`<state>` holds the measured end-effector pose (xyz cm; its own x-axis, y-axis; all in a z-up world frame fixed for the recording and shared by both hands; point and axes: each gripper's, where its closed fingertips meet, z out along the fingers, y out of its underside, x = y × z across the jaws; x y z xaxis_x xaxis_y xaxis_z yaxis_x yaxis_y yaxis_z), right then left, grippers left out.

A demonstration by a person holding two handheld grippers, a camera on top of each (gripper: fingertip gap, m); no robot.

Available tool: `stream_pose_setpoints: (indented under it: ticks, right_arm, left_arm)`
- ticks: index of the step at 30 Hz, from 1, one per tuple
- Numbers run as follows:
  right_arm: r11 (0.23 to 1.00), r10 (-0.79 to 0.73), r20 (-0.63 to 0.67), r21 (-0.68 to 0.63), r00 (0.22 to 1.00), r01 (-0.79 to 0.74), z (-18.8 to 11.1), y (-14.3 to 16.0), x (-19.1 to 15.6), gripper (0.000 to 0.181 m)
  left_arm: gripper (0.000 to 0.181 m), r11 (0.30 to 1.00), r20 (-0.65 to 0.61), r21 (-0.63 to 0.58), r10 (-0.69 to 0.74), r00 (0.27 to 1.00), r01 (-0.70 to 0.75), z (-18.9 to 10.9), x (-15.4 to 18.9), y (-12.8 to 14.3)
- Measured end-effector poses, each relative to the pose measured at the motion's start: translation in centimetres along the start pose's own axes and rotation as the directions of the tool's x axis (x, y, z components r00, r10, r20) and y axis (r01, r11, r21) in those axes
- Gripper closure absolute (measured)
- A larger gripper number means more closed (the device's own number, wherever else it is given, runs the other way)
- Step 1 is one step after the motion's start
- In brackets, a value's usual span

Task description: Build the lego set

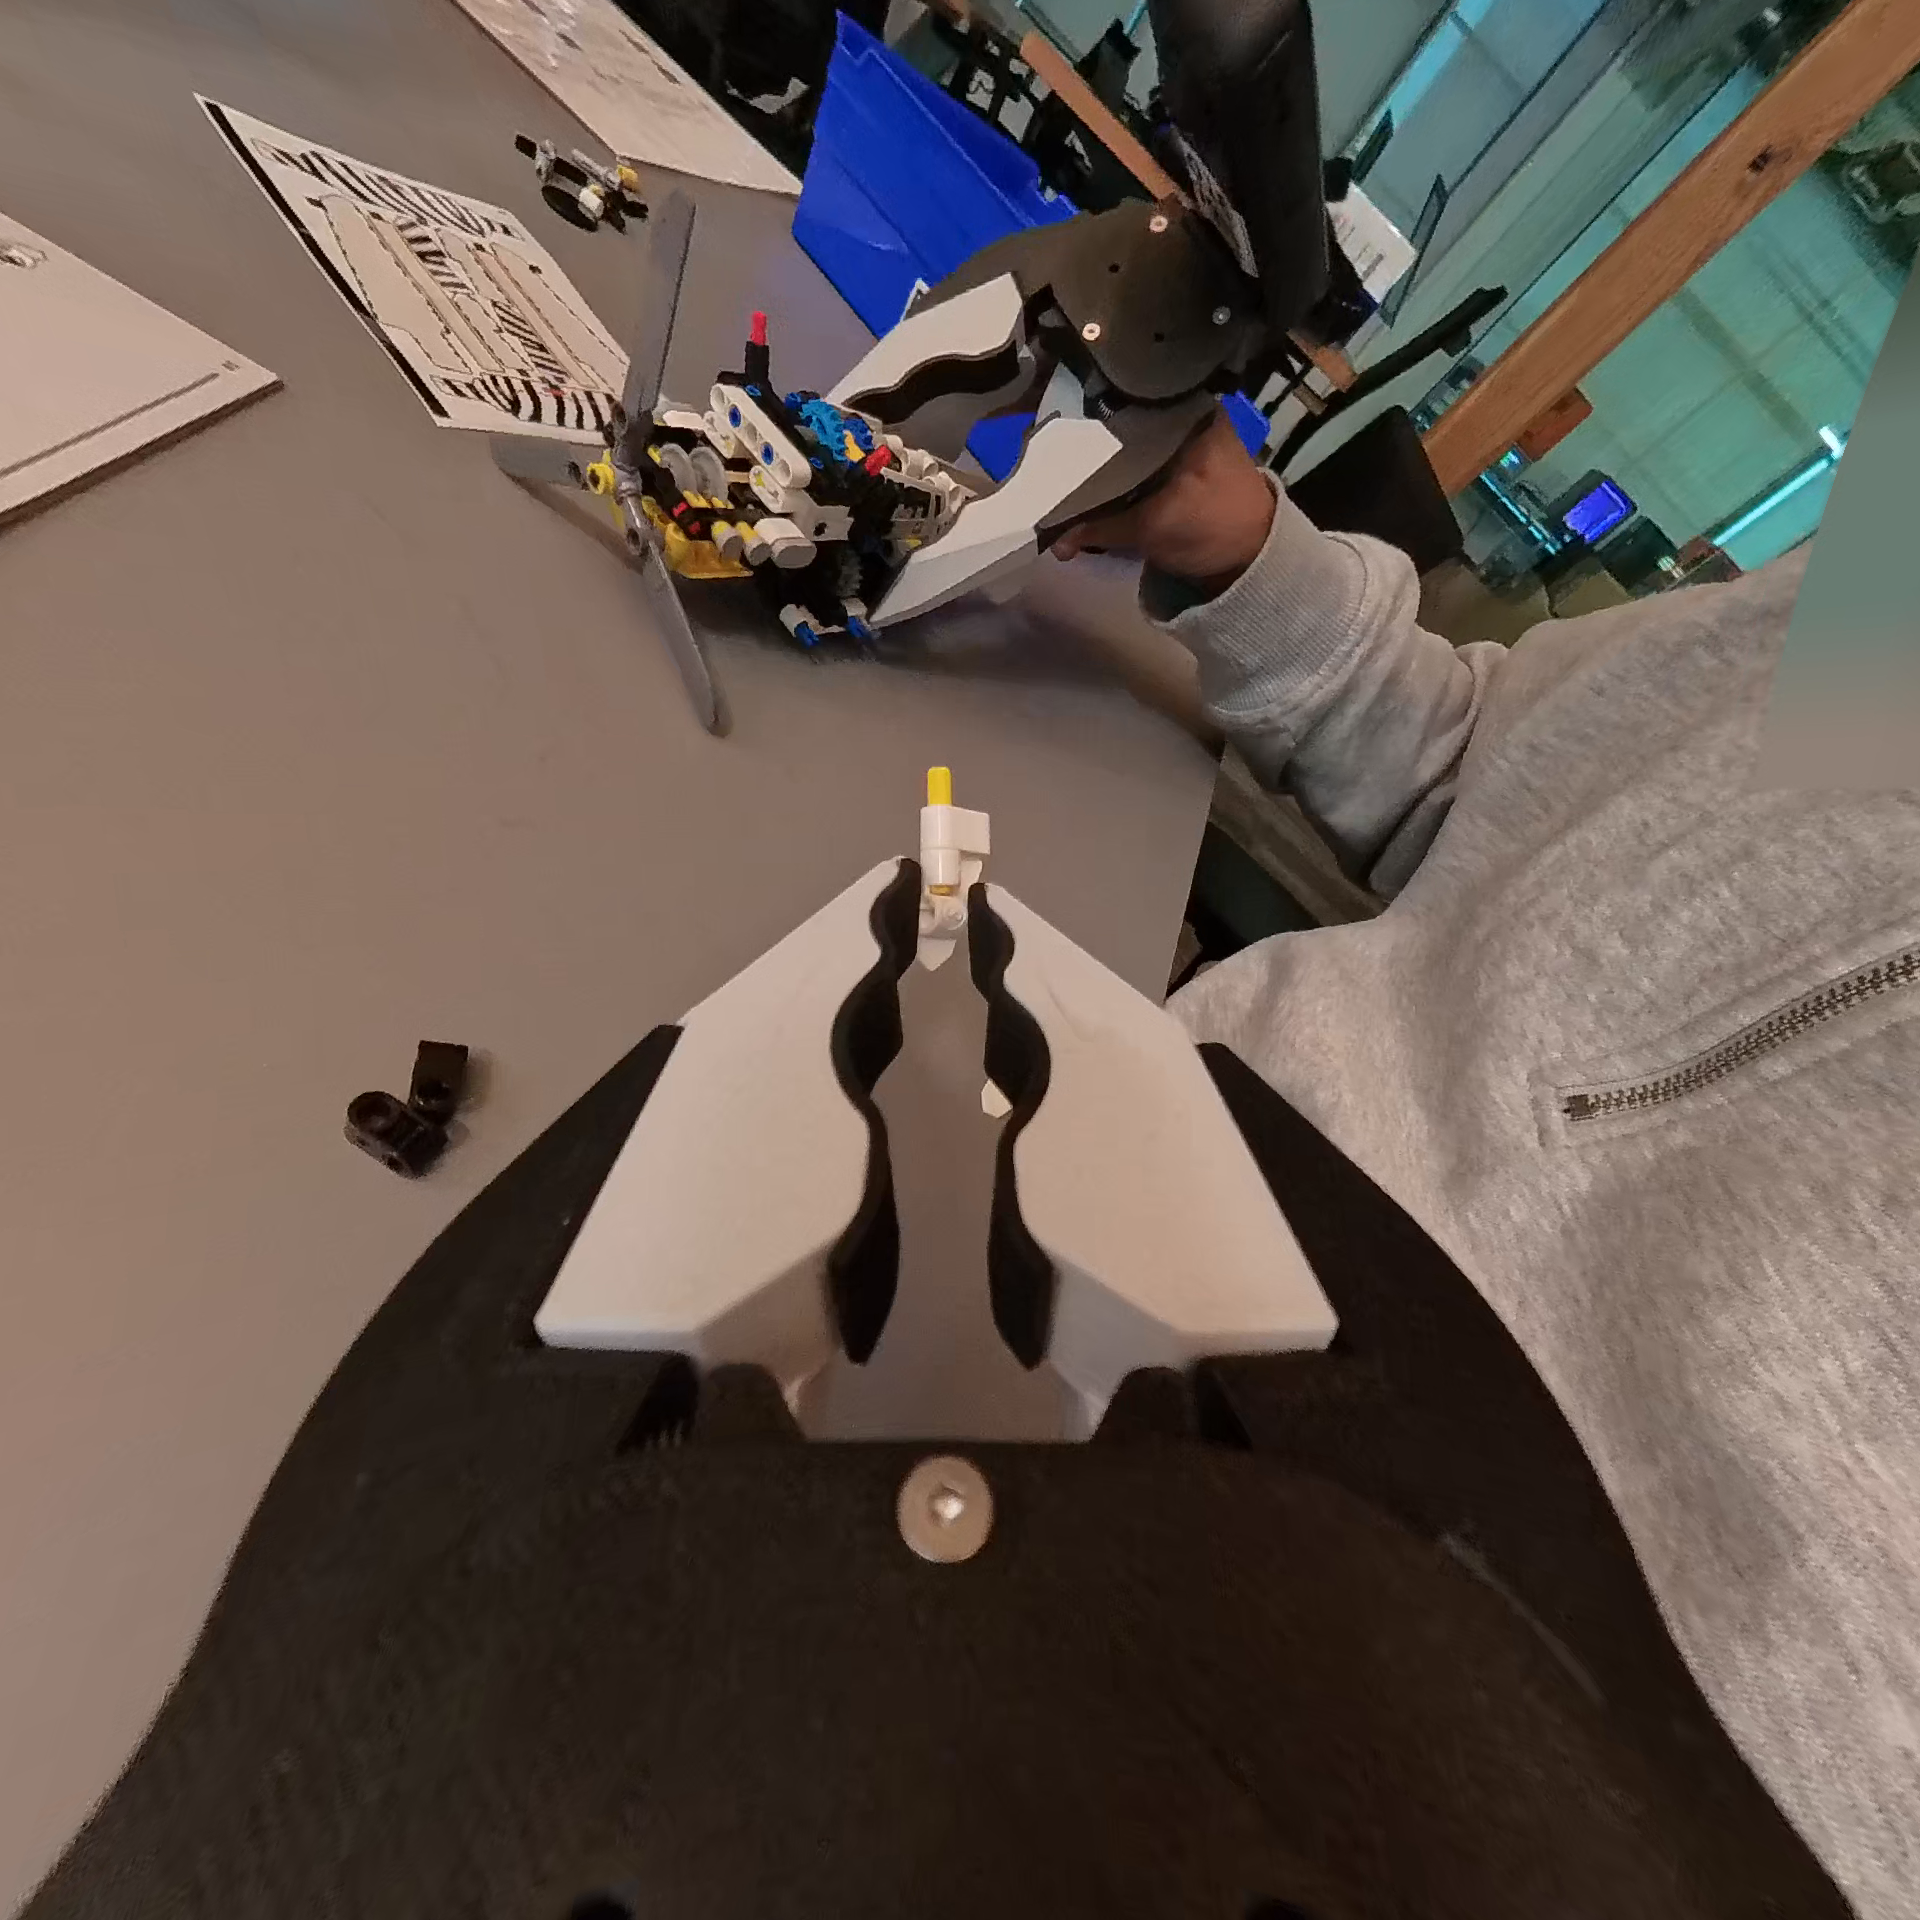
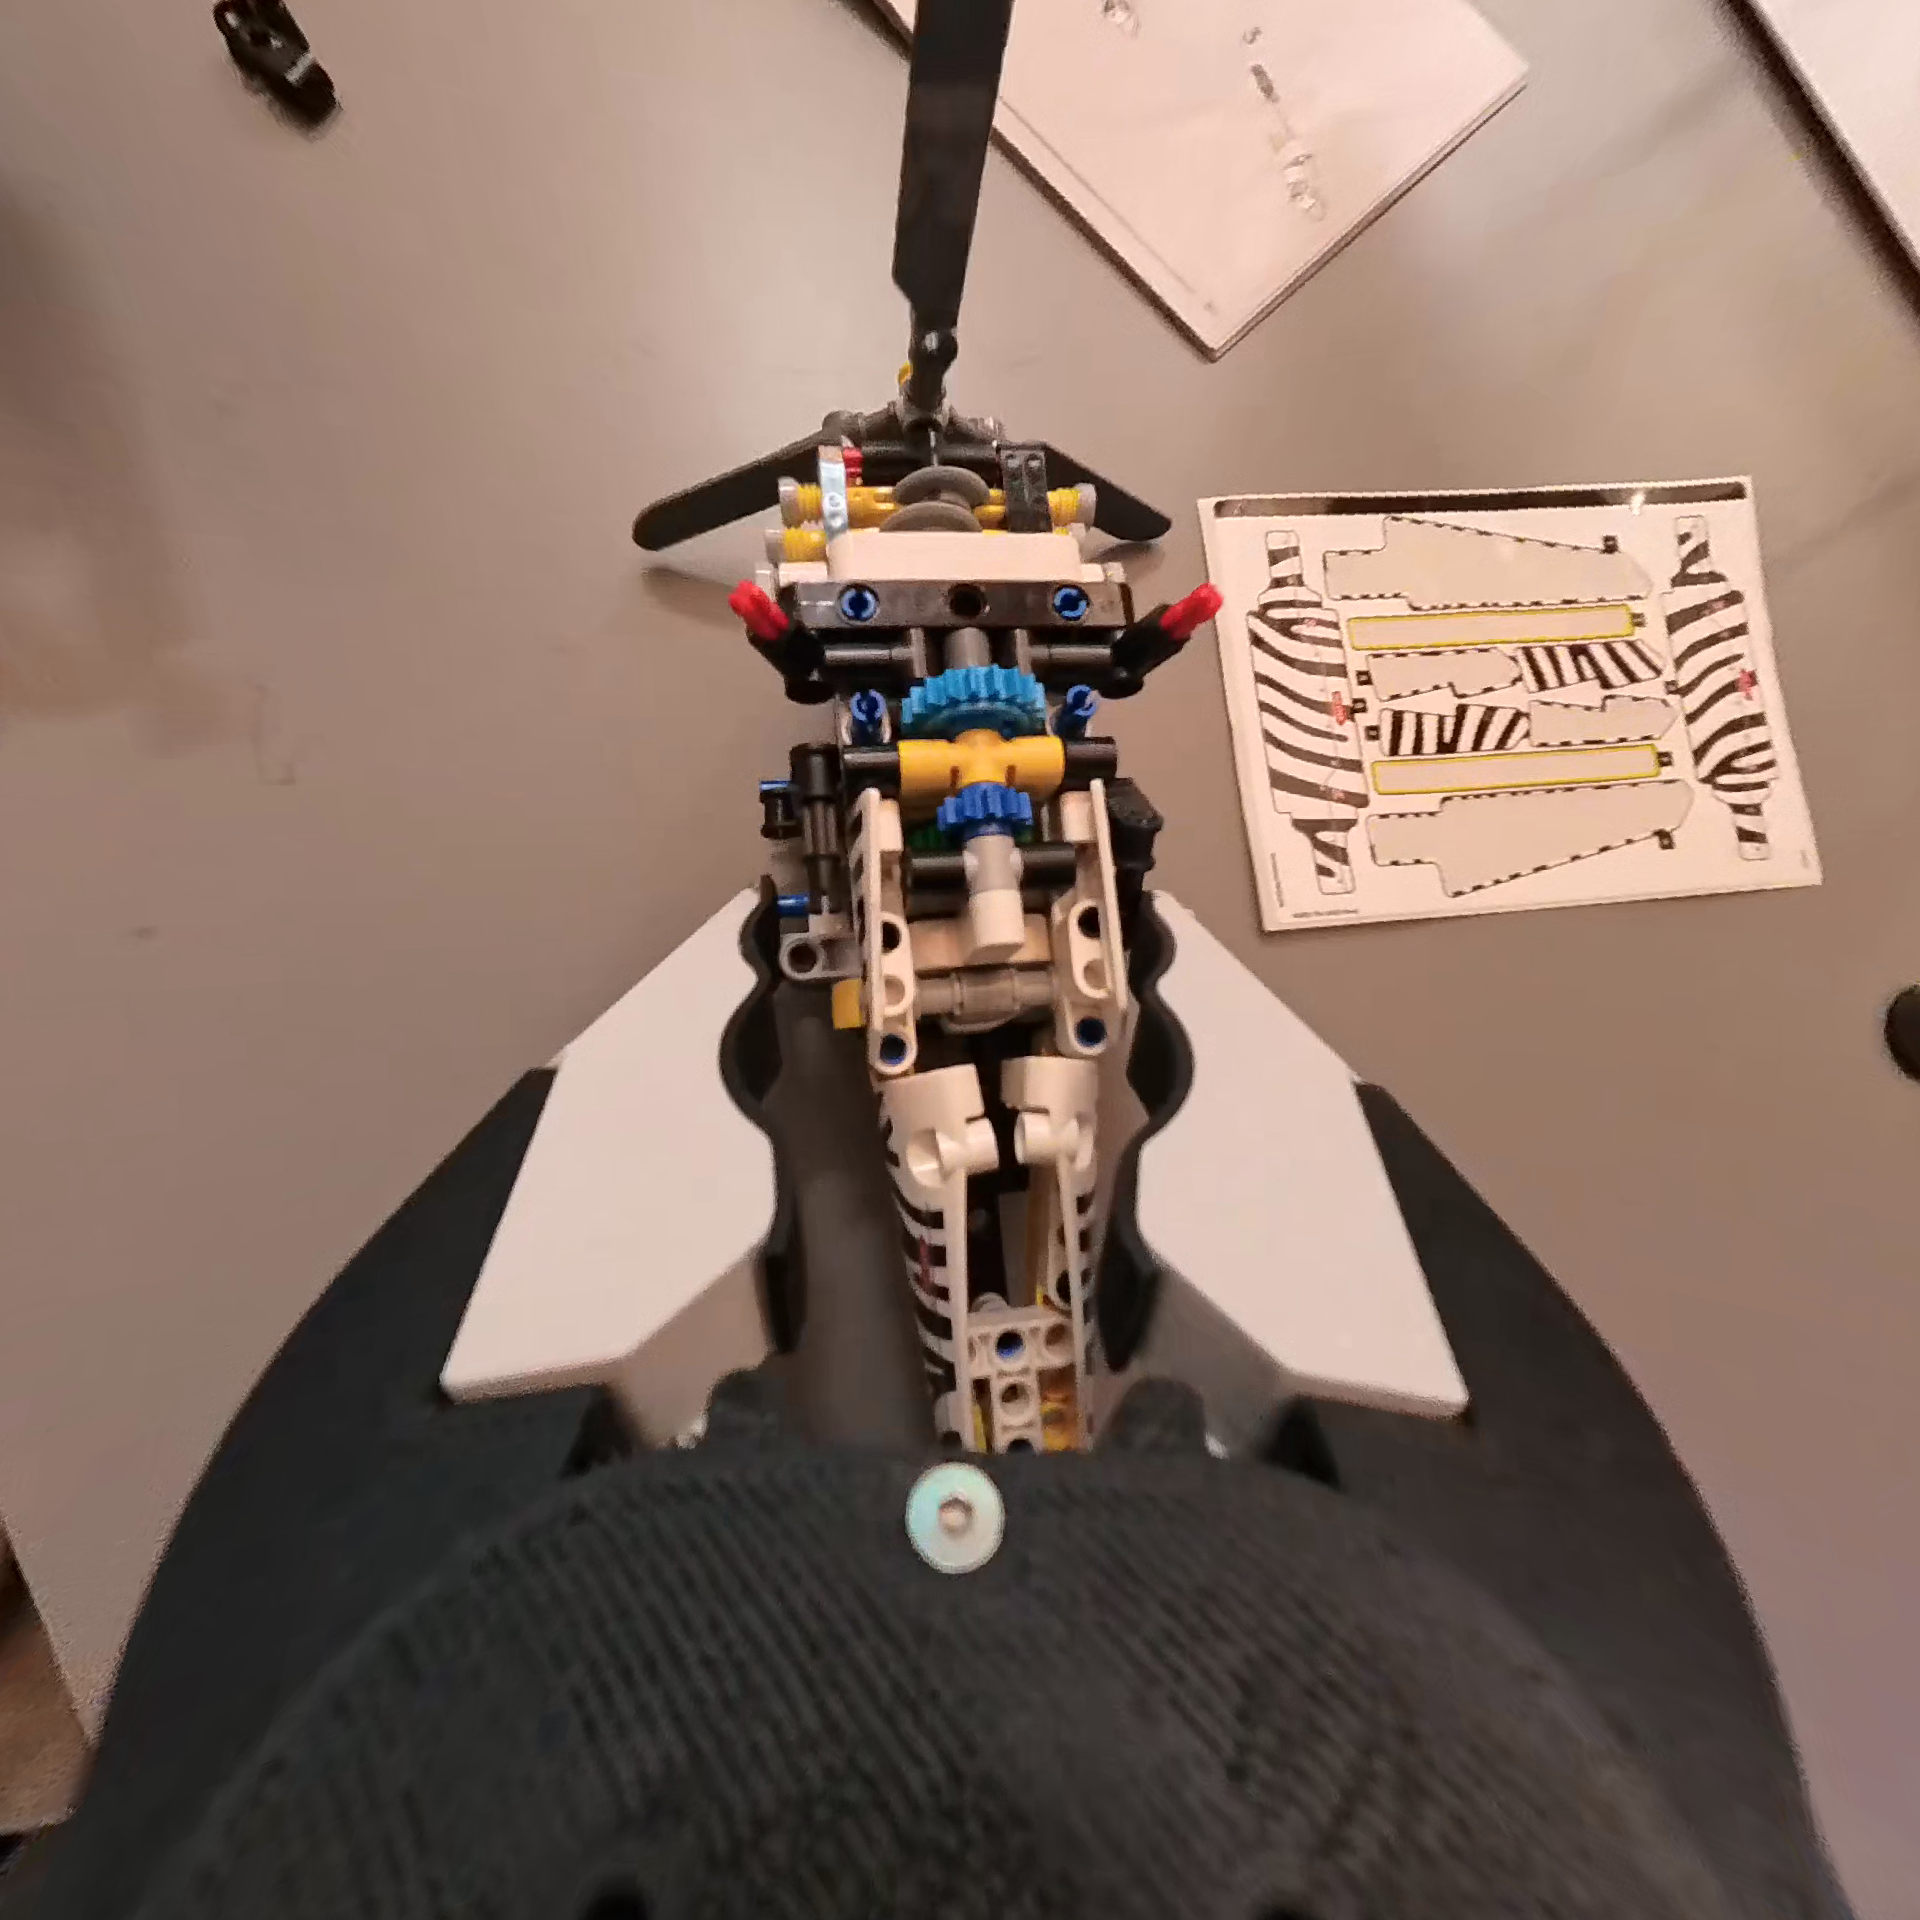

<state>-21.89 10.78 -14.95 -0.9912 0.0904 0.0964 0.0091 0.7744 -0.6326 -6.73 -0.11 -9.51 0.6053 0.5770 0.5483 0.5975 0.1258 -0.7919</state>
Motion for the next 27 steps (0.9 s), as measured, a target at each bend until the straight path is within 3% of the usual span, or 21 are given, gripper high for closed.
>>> stream_pose_setpoints:
  ticks: [7, 13, 17, 19, 23, 27]
  right_arm:
    - [0.994, 0.043, -0.084, 0.104, 0.996, -0.034, -2.8, -0.7, 1.5, 0.105]
    - [0.956, 0.161, -0.29, 0.284, 0.943, -0.076, -10.2, -0.5, 3.5, 0.114]
    - [0.965, 0.16, -0.578, 0.264, 0.8, -0.002, -18.3, 2.5, 7.5, 0.122]
    - [0.952, 0.213, -0.622, 0.306, 0.753, -0.016, -22.0, 3.7, 8.1, 0.124]
    - [0.927, 0.293, -0.659, 0.372, 0.693, -0.038, -25.9, 7.1, 7.3, 0.123]
    - [0.94, 0.304, -0.776, 0.338, 0.553, -0.043, -29.2, 12.9, 6.7, 0.127]
  left_arm:
    - [0.174, 1.0, -0.03, 0.01, -0.021, 0.999, 0.021, 0.6, 0.3, -0.1]
    - [0.175, 1.0, -0.039, -0.005, -0.001, 0.999, 0.001, 1.2, 1.3, -0.3]
    - [0.174, 1.0, -0.025, -0.016, 0.013, 1.0, -0.014, 1.6, 2.4, -0.7]
    - [0.175, 0.999, 0.029, -0.029, 0.021, 0.999, -0.02, 1.7, 2.3, -0.7]
    - [0.175, 1.0, 0.05, 0.006, -0.018, 0.999, 0.017, 2.5, 3.3, -1.5]
    - [0.175, 0.998, -0.005, 0.045, -0.043, 0.999, 0.043, 4.0, 5.8, -2.9]
